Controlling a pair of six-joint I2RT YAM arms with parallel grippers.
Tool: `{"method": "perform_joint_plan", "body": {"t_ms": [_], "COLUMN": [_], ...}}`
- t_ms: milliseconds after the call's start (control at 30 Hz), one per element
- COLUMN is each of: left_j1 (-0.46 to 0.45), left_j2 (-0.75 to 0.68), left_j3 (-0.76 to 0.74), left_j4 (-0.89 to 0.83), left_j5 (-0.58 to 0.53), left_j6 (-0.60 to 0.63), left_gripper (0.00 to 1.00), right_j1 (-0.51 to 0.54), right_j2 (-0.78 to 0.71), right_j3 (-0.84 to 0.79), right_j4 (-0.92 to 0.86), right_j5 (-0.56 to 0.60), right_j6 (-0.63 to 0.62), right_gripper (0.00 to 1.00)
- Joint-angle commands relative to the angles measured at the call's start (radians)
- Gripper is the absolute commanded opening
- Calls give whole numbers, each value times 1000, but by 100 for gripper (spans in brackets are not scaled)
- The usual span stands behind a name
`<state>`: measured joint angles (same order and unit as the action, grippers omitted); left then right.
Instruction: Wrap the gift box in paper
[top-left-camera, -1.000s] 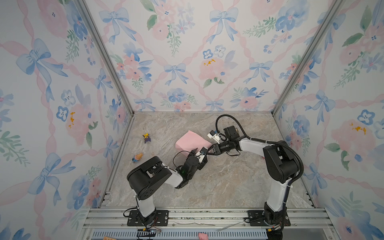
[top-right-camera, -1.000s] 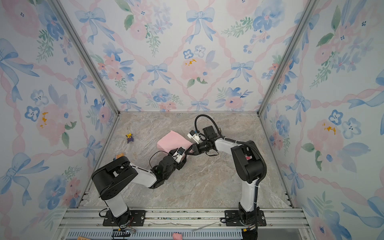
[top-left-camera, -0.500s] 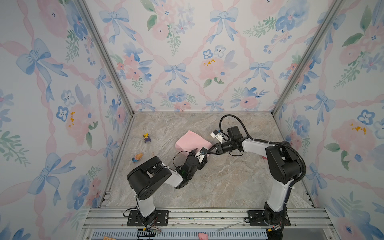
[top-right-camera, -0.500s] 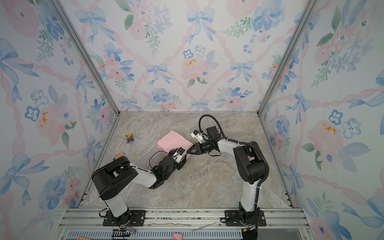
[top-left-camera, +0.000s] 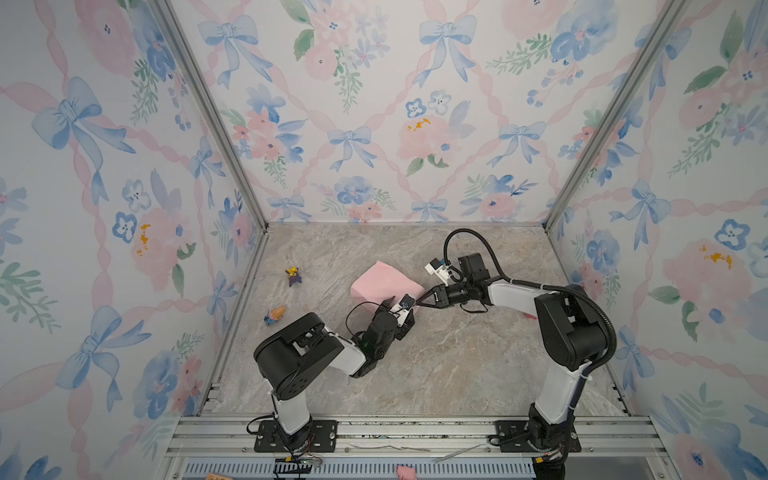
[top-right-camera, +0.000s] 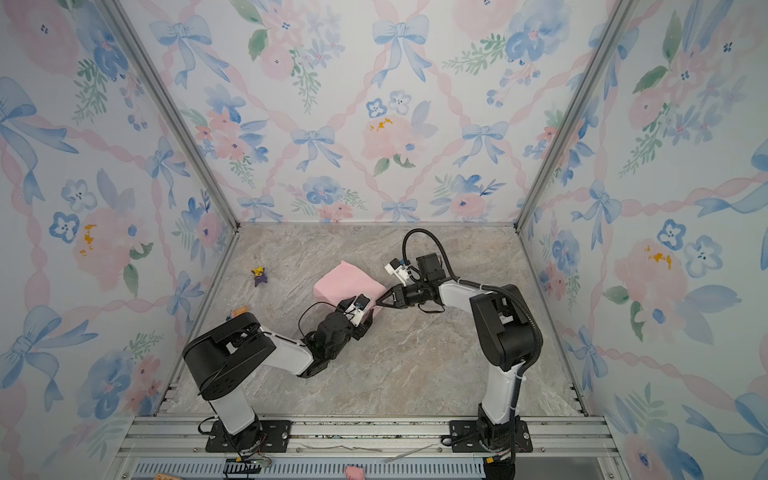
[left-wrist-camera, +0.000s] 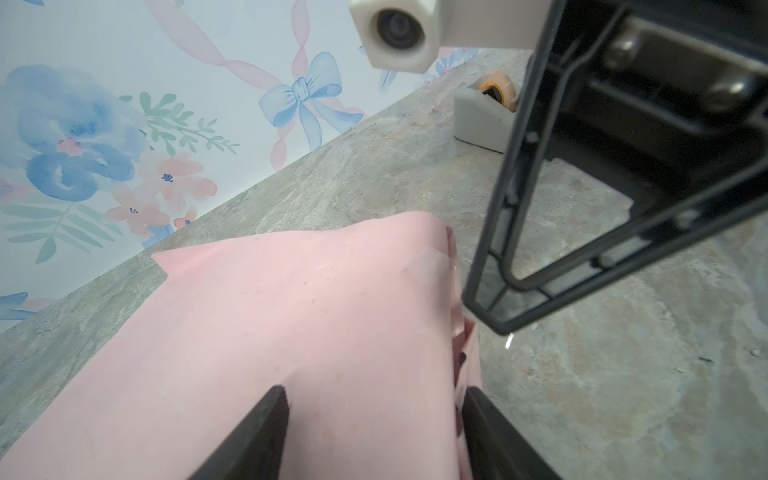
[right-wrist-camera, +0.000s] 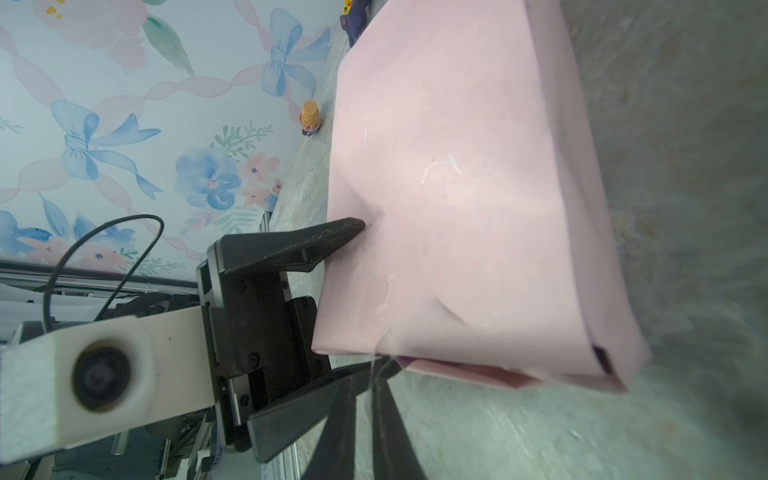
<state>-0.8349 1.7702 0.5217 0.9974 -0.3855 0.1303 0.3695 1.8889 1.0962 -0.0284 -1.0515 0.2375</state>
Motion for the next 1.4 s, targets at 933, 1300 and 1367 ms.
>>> {"method": "perform_joint_plan", "body": {"t_ms": [933,1300,1367], "left_j1": [19,20,19], "left_j2": [66,66,67], "left_j3": [-63,-66,-67], "left_j4": [-264,-263,-263], "left_j5": [16,16,16], "left_j6": [-51,-52,-52], "left_gripper": [62,62,62], "right_j1": [61,61,60], "right_j2": [88,119,119], "right_j3": [67,85,82], "right_j4": [2,12,13], "right_j5": [36,30,31], "right_j6": [-13,29,32], "right_gripper": [8,18,20]}}
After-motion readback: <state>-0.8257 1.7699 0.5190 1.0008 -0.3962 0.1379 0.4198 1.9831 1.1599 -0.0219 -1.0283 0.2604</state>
